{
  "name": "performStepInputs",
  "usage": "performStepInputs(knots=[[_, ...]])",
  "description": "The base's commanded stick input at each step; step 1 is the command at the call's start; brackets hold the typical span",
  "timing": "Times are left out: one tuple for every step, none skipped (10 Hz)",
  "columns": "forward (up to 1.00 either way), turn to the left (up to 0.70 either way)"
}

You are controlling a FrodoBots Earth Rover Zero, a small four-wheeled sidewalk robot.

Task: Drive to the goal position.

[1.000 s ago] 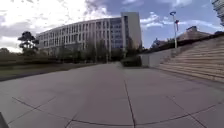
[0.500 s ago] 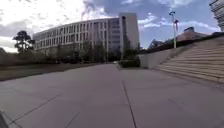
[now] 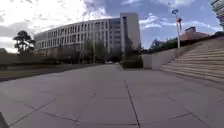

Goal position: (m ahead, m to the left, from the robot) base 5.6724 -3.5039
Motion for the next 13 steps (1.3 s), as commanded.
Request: performStepInputs(knots=[[0.7, 0.0], [0.7, 0.0], [0.7, 0.0], [0.7, 0.0], [0.7, 0.0], [0.7, 0.0], [0.7, 0.0], [0.7, -0.01], [0.7, -0.14], [0.7, -0.14], [0.7, -0.14], [0.7, -0.14], [0.7, -0.14]])
